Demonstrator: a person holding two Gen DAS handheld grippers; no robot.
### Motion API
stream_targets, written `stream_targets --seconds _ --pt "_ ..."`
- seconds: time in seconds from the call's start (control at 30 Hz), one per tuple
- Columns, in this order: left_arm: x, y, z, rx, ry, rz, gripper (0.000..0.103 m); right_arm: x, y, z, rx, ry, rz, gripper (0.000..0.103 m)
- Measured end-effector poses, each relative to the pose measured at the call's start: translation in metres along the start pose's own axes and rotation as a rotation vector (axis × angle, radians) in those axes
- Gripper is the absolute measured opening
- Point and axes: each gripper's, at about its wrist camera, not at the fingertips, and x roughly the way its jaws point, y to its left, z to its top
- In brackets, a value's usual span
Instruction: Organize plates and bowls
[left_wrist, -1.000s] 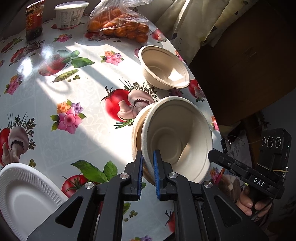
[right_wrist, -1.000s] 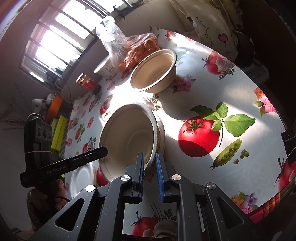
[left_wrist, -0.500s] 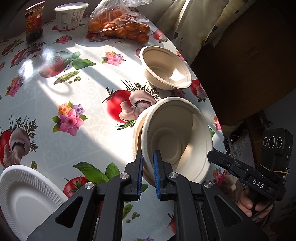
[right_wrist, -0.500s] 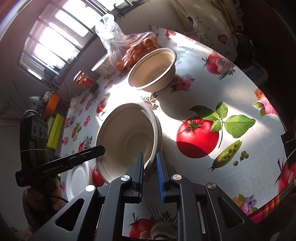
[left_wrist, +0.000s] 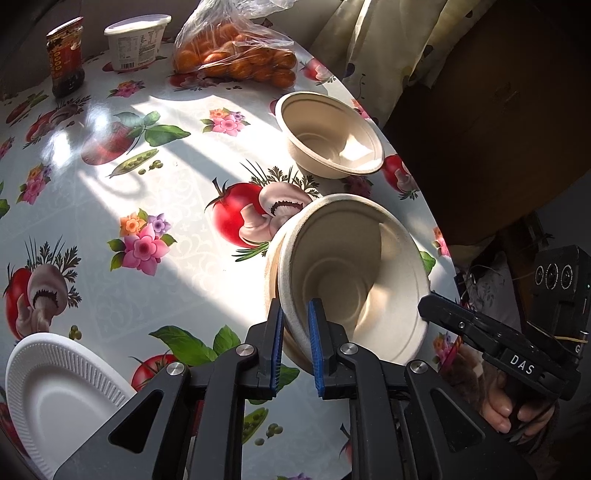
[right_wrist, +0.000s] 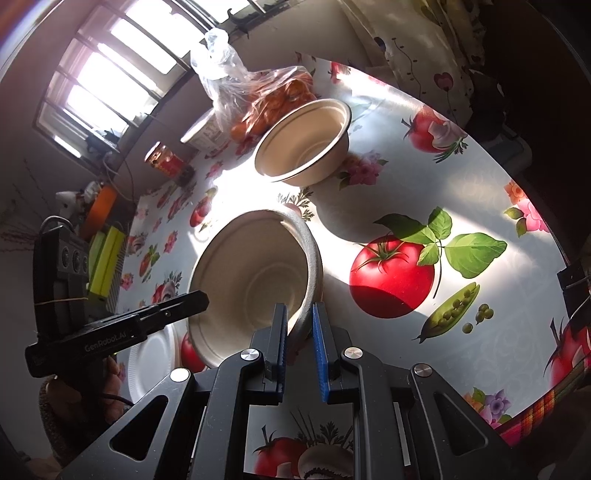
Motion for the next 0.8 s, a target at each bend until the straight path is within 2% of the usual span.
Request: stream_targets --seconds 0.17,0.23,0.3,0.67,0.8 --pt "0.0 -0.003 0.001 0.016 -0.005 0.021 0.02 0.0 0.001 0.0 0.0 0.001 -0.005 0.015" --pt "-0.002 -0.005 0.0 0.027 -0.014 0.047 0.031 0.001 -0.002 0.001 0.0 0.002 -0.009 0.015" --pt "-0.004 -0.006 0.0 0.038 -0.02 0.057 0.034 0.0 -0.002 0.003 0.001 0.002 -0.009 0.015" --pt "-0.006 -0.008 0.0 0.043 -0.028 0.073 0.034 0.0 -0.001 0.003 -0.005 -0.002 -0.014 0.015" --pt "-0.011 -0.009 0.004 0.045 -0.041 0.071 0.038 -0.002 0.003 0.007 -0.023 -0.015 -0.024 0.016"
